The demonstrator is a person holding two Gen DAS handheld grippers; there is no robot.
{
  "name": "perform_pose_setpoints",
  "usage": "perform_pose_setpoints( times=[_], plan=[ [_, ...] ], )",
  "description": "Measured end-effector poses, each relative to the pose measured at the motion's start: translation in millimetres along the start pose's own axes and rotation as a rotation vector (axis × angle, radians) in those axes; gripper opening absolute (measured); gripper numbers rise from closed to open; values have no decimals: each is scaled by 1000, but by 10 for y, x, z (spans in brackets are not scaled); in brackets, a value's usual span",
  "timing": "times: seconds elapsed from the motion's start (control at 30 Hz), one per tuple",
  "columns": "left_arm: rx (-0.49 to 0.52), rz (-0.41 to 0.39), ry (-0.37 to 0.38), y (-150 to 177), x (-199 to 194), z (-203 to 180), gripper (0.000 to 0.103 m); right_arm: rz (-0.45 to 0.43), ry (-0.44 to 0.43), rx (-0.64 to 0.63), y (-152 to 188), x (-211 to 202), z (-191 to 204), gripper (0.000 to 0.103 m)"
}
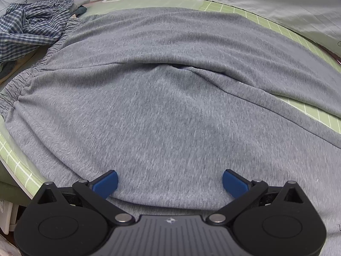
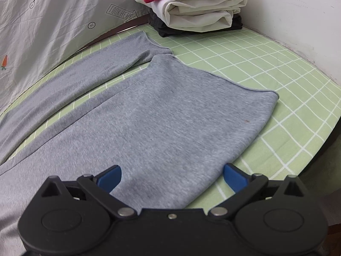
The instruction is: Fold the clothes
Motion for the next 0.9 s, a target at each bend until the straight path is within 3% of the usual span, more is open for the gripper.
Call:
perform_pose_setpoints(
  times=[0.2,0.33,0.53,0.73,0.9],
  plan=[
    [82,0,58,19,-27,64,103,15,-1,-2,98,-20,232,103],
    [54,-22,116,-17,-128,314,103,16,11,41,159,-39,342,103],
    [-122,-85,120,-145,-295,1063,103,21,40,97,265,-64,552,103],
    [-359,-70,127,-222,-286,1916,102,28,84,111,370,-56,857,103],
    [-450,-80,121,-268,-273,2359,102,28,92,136,465,-79,1026,103]
  ],
)
Point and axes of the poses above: each gripper's, at about its wrist camera, not at the fingertips, and x roughly the way its jaws point, z to its left, y to its underside, the point moved 2 cm from there along x, roughly the way its jaws point, and after that the axes turned 9 degrees about z, right-handed, at the moved point
